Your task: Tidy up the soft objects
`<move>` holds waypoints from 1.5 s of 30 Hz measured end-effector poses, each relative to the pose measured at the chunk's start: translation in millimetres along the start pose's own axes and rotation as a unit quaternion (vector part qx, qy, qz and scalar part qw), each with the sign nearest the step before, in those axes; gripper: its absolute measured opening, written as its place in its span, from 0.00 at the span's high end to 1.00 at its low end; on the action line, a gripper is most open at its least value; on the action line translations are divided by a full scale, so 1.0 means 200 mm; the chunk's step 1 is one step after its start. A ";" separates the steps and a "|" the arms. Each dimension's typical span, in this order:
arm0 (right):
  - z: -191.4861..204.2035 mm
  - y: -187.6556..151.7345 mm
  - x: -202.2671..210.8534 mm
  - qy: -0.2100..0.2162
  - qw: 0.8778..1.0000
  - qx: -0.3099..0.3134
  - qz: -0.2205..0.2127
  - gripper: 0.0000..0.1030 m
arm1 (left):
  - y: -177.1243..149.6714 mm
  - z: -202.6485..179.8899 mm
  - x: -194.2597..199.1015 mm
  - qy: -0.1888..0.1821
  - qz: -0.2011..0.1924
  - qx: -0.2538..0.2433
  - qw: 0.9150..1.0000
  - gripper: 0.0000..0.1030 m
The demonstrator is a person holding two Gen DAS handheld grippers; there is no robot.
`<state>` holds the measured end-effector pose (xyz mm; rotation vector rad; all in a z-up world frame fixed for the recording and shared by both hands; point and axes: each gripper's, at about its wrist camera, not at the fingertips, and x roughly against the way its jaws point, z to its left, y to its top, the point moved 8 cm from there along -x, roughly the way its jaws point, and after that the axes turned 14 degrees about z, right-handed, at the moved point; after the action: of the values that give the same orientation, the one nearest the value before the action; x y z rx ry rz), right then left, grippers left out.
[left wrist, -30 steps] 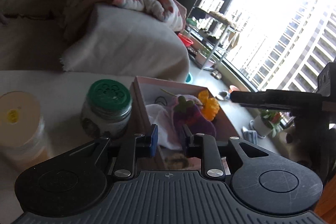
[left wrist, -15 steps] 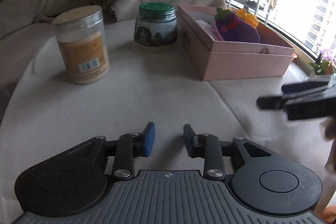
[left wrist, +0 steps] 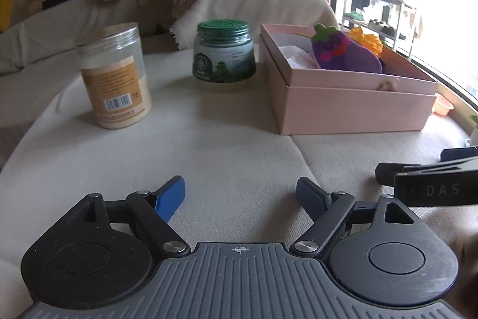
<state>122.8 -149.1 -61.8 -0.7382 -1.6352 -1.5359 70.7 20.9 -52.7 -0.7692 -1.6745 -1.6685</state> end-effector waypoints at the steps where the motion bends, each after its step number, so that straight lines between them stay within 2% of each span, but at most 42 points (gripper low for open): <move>1: 0.00 0.00 0.00 -0.002 1.000 -0.001 -0.006 0.00 | 0.00 0.00 0.00 0.001 0.000 0.002 1.000 0.15; 3: 0.00 -0.02 0.01 0.002 1.000 0.006 -0.031 0.00 | 0.01 0.00 -0.01 0.002 0.000 0.003 1.000 0.15; 6: 0.00 -0.03 0.02 0.003 0.999 0.011 -0.039 0.00 | 0.01 0.00 0.00 0.001 0.000 0.003 1.000 0.15; 45: -0.01 -0.03 0.02 0.006 0.999 0.011 -0.040 0.00 | 0.01 0.00 0.00 0.002 0.000 0.002 1.000 0.15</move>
<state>115.7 -152.5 -62.3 -0.6582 -1.6876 -1.5721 72.6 20.9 -52.2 -0.7637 -1.6744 -1.6645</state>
